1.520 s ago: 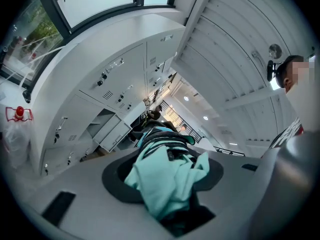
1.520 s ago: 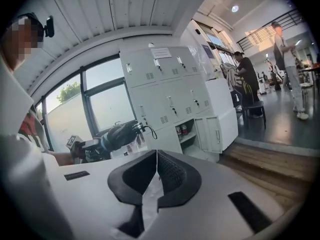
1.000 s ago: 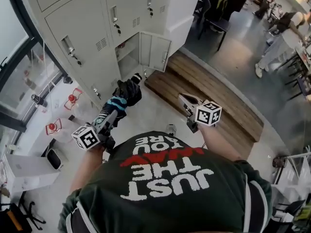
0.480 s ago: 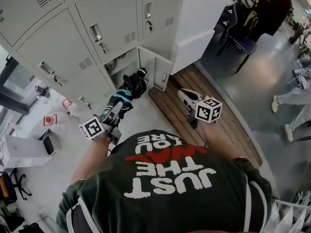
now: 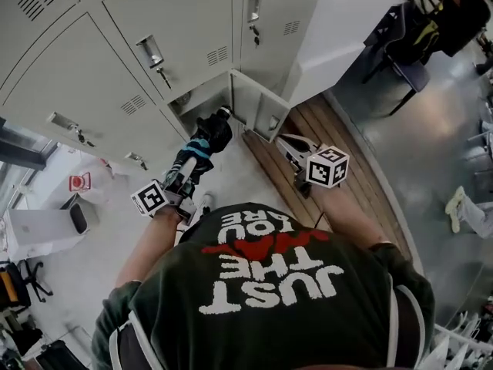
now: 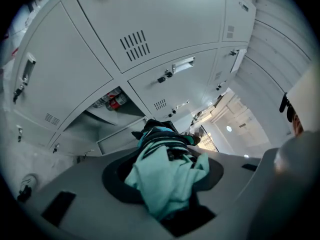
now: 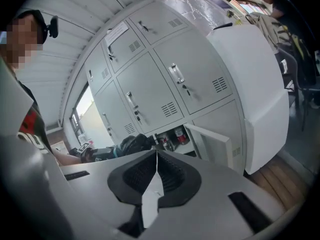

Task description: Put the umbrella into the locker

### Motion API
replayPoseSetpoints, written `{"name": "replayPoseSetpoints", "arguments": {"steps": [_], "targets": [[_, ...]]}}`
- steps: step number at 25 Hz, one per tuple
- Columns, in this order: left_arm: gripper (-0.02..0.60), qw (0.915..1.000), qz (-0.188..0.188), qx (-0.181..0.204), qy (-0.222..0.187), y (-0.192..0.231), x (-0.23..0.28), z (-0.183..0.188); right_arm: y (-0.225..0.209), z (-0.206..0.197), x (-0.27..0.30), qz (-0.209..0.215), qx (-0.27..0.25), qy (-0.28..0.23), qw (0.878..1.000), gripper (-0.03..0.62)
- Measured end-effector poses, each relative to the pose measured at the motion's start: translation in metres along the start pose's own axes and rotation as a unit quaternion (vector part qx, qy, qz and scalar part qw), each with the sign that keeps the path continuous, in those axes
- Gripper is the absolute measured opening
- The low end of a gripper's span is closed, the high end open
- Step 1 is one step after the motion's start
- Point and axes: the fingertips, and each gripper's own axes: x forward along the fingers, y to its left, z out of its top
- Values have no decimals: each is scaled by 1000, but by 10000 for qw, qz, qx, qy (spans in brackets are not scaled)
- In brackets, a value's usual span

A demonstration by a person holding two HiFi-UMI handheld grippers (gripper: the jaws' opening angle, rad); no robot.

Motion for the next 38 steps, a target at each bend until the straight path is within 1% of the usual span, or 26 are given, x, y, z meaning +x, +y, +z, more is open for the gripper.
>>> {"name": "replayPoseSetpoints", "arguments": {"steps": [2,4,7,10,12,14,17,19,21,23,26,28,31,34,36,38], "targets": [[213,9997,-71,-202,128,19,7,11,0,1,25,-101,-13,74,9999,35],[213,9988,-43,-338,363,41,8,19,3,-3,46,-285,37,167,9994,35],[213,9962,118,-285,815,80,5,28,8,-15,74,-543,216,334,9977,35],[213,9919,194,-392,1191,114,10,31,7,-24,99,-720,429,453,9954,35],[213,9891,257,-561,1334,134,13,28,6,-34,113,-764,619,478,9940,35],[213,9873,346,-765,1349,149,14,21,6,-48,122,-732,694,565,9933,35],[213,9857,549,-1086,1166,166,20,6,-2,-67,131,-565,583,771,9937,35],[213,9860,638,-1207,962,175,28,-3,-13,-76,135,-452,442,888,9940,35],[213,9869,670,-1267,736,182,37,-10,-24,-84,139,-348,324,961,9942,35],[213,9871,620,-1397,467,187,46,-14,-34,-90,145,-265,210,990,9945,35],[213,9848,696,-1589,92,205,56,-17,-52,-98,159,-209,-6,1007,9947,35],[213,9834,754,-1646,-93,221,60,-19,-60,-104,171,-169,-118,1028,9945,35],[213,9817,752,-1730,-259,243,67,-22,-69,-116,189,-110,-254,1047,9941,35],[213,9794,970,-1750,-275,272,69,-28,-74,-129,205,-63,-405,1038,9938,35],[213,9785,1031,-1762,-310,288,72,-31,-79,-138,214,-42,-439,1036,9936,35],[213,9758,1031,-1881,-415,301,77,-34,-83,-148,221,-33,-395,1036,9938,35]]}}
